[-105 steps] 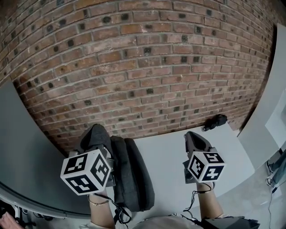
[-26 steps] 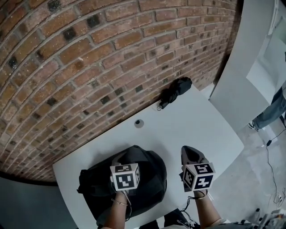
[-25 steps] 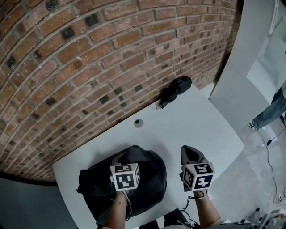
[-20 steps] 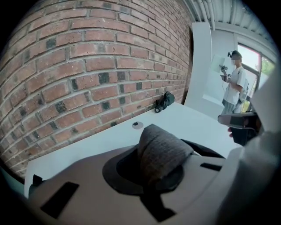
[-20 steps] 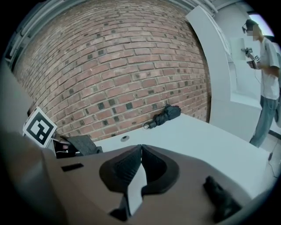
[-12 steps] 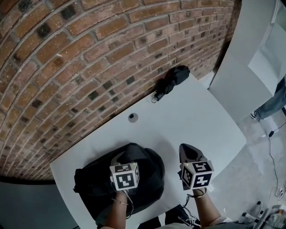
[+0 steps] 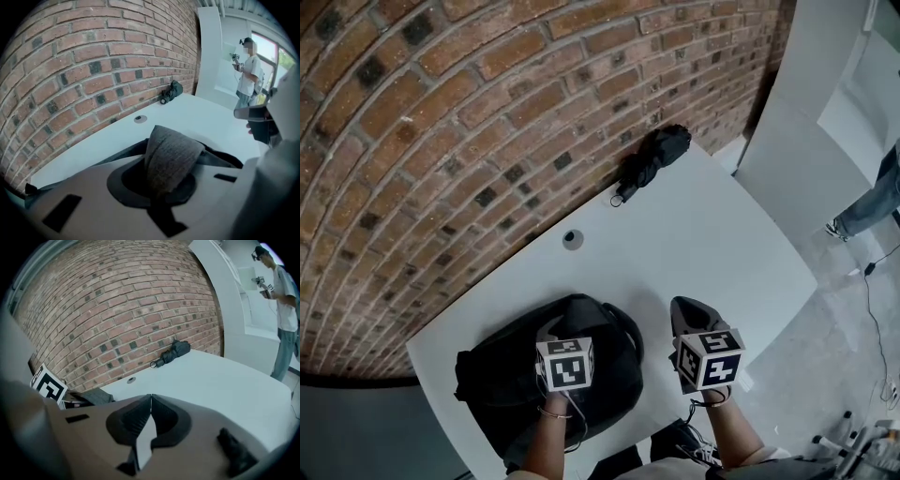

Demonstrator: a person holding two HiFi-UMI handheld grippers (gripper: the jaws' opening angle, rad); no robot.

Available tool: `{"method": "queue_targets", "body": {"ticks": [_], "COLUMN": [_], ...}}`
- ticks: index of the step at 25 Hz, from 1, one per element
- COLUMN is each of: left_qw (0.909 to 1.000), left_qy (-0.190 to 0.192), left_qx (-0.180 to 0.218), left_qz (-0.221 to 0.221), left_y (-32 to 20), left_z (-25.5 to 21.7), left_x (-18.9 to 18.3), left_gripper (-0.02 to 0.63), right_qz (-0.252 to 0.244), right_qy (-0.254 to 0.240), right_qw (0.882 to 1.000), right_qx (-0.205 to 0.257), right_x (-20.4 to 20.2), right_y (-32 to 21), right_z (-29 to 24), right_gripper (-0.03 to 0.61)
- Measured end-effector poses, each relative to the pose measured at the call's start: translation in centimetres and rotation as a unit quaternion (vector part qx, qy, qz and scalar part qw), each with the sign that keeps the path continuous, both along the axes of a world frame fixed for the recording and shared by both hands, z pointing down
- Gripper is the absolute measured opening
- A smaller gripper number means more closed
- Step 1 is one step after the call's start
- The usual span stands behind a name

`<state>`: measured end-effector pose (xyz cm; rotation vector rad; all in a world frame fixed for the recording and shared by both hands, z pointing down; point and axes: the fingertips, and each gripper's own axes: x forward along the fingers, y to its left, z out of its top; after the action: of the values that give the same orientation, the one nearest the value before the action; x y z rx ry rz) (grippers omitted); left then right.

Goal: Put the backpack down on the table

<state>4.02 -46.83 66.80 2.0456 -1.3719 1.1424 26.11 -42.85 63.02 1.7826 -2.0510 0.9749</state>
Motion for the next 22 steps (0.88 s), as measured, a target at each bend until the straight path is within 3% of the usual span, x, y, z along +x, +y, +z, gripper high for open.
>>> {"method": "queue_targets", "body": {"ticks": [2, 6, 13, 22], "left_qw": [0.9999, 0.9996, 0.9975, 0.995], "left_qy": [-0.003, 0.006, -0.021, 0.04], "left_qx": [-0.007, -0.018, -0.032, -0.011], "left_qz": [0.011, 0.023, 0.06, 0.091], "left_y": [0.2, 0.7, 2.0, 3.2], "left_z": [0.1, -0.1, 0.4, -1.6], "left_x": [0.2, 0.7, 0.6, 1.5], "left_gripper": [0.023, 0.144, 0.259, 0.321], "right_qz": [-0.003, -0.008, 0.0, -0.008], "right_qy": [0.001, 0.004, 0.001, -0.005], "right_qw": [1.0, 1.0, 1.0, 1.0], "right_qx": [0.002, 0.007, 0.005, 0.013], "right_x": [0.0, 0.2, 0.9, -0.4], "right_y": [-0.2, -0.2, 0.8, 1.6], "right_z": [-0.3, -0.9, -1.0, -2.2], "right_gripper": [0.031, 0.031, 0.031, 0.031]}}
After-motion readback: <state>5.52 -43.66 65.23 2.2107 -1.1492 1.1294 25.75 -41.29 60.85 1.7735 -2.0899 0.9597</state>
